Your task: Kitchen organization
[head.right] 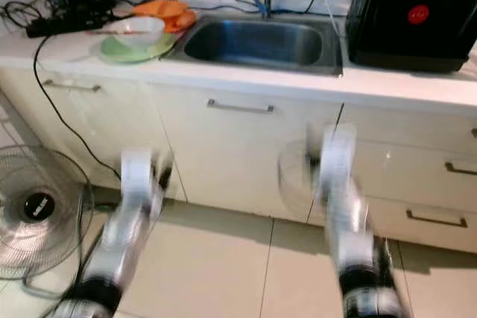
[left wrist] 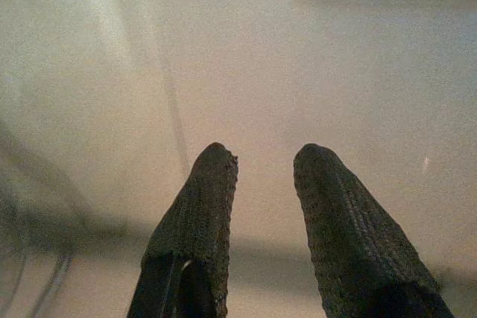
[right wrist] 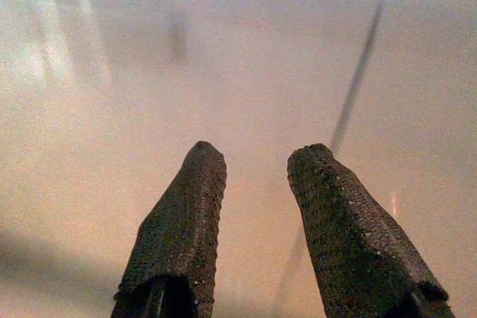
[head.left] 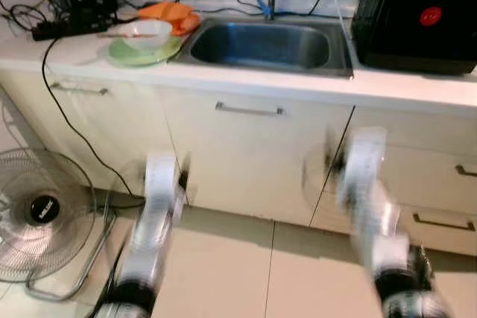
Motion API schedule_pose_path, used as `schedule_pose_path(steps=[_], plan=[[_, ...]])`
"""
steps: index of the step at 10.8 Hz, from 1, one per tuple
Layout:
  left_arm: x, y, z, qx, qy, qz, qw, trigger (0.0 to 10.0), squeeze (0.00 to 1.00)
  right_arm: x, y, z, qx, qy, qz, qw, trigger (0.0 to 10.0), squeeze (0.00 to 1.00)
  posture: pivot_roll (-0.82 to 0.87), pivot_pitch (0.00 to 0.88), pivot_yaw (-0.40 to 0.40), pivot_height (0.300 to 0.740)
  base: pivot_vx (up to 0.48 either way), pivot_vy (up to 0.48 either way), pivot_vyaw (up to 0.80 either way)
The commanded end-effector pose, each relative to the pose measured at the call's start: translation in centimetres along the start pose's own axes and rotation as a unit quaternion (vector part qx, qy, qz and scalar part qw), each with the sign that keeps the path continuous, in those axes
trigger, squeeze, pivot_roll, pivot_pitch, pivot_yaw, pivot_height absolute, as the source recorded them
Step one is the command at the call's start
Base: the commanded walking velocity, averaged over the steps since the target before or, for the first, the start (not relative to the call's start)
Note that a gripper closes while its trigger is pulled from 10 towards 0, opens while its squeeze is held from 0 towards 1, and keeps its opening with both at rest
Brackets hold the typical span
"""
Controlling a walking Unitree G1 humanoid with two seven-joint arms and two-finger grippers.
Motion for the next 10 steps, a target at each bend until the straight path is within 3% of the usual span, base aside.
schedule_pose_path(steps=[1,2,3,4,5,6,7,10], plan=[[0.1,-0.1,-0.2,0.006,0.001,0.001,1.000,10.0,0.00,0.7,-0.3,-0.1,0.007,0.003,0.016,1.000,10.0,0.00,0.02,0.000,0.045,0.740,0.000,0.000,0.00],[1.8,1.4,-4.1,0.077,-0.005,0.024,0.997,10.0,0.00,2.3,1.3,-4.6,0.090,-0.002,0.045,0.995,10.0,0.00,0.02,0.000,0.049,0.740,0.000,0.000,0.00],[2.9,2.8,-7.0,0.129,-0.007,0.041,0.991,10.0,0.00,3.4,2.8,-7.4,0.145,-0.007,0.064,0.987,10.0,0.00,0.02,0.000,0.049,0.740,0.000,0.000,0.00],[3.4,3.7,-8.4,0.156,-0.011,0.048,0.987,10.0,0.00,3.9,3.7,-8.8,0.172,-0.006,0.075,0.982,10.0,0.00,0.03,0.000,0.047,0.740,0.000,0.000,0.00],[4.9,6.1,-11.4,0.220,-0.013,0.085,0.972,10.0,0.00,4.5,7.2,-13.0,0.254,-0.002,0.087,0.963,10.0,0.00,0.03,0.000,0.048,0.740,0.000,0.000,0.00],[5.4,7.0,-12.3,0.236,-0.005,0.094,0.967,10.0,0.00,4.5,8.1,-14.0,0.271,-0.002,0.088,0.958,10.0,0.00,0.03,0.000,0.050,0.740,0.000,0.000,0.00],[6.4,9.0,-14.0,0.268,-0.001,0.106,0.958,10.0,0.00,3.8,10.2,-16.0,0.315,-0.025,0.066,0.947,10.0,0.00,0.04,0.000,0.051,0.740,0.000,0.000,0.00],[7.0,9.7,-14.5,0.277,-0.007,0.112,0.954,10.0,0.00,3.4,10.9,-16.7,0.327,-0.029,0.059,0.943,10.0,0.00,0.03,0.000,0.055,0.740,0.000,0.000,0.00]])
Point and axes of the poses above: a point about 5 cm out from each wrist's last joint towards the gripper, its own y axis pointing back from the gripper into the wrist, its own z axis along the axis of the wrist's last joint, x = y × z, the point moved 4 cm from there along -y, pointing out of the wrist towards the gripper, and after that the axes turned 11 degrees about y, right-handed, at the moved point
